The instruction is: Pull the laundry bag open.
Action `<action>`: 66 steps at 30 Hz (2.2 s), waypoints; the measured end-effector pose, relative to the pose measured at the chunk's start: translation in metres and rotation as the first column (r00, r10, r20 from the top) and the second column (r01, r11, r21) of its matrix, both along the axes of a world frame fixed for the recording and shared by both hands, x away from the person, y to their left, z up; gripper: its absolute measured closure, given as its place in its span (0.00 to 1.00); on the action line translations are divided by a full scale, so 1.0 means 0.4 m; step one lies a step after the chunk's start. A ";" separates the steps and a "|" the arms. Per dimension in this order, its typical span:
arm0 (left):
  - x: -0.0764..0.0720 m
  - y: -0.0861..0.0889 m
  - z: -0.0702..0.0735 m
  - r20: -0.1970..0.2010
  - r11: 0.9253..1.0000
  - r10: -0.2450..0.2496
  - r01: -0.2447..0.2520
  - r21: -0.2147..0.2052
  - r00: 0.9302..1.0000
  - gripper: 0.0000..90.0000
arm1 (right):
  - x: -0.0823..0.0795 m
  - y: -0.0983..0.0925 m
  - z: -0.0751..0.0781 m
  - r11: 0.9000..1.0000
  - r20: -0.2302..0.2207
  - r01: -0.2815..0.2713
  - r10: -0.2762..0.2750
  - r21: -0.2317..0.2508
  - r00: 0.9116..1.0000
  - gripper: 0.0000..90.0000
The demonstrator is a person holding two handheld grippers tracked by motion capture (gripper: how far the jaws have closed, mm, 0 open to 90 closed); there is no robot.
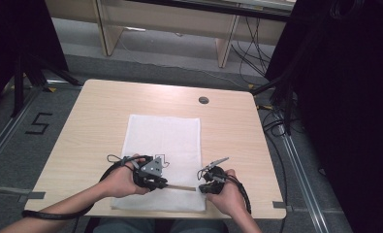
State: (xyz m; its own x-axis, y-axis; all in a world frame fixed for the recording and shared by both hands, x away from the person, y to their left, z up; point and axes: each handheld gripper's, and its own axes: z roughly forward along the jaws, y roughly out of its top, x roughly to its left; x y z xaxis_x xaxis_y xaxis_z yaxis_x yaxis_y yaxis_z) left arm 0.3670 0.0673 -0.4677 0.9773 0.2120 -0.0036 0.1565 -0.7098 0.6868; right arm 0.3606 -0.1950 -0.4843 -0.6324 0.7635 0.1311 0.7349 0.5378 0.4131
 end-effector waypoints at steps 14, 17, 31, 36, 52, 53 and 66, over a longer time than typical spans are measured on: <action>-0.001 0.010 -0.003 -0.004 1.000 0.009 -0.009 0.002 1.000 0.92 | 0.000 0.001 0.001 1.000 0.002 0.001 -0.001 -0.007 1.000 1.00; 0.001 0.014 -0.003 -0.004 1.000 0.004 -0.004 0.001 1.000 0.92 | -0.003 0.002 0.003 1.000 -0.019 0.016 -0.017 -0.007 1.000 1.00; 0.000 0.028 0.001 -0.008 1.000 0.015 -0.015 0.002 1.000 0.92 | 0.000 0.000 0.001 1.000 0.002 0.001 -0.001 -0.006 1.000 1.00; 0.001 0.038 0.003 -0.016 1.000 0.024 -0.024 -0.005 1.000 0.92 | -0.002 0.002 0.003 1.000 -0.013 0.013 -0.013 -0.008 1.000 1.00; 0.001 0.078 0.011 -0.014 0.999 0.047 -0.047 0.002 0.999 0.92 | -0.003 0.002 0.003 1.000 -0.019 0.018 -0.018 -0.006 1.000 1.00; 0.002 0.084 0.012 -0.005 0.999 0.048 -0.048 0.010 0.999 0.92 | -0.003 0.002 0.003 1.000 -0.018 0.017 -0.017 -0.008 1.000 1.00; -0.006 0.137 0.010 -0.021 0.997 0.080 -0.080 -0.014 0.997 0.92 | -0.001 0.001 0.002 1.000 -0.005 0.007 -0.007 -0.008 1.000 1.00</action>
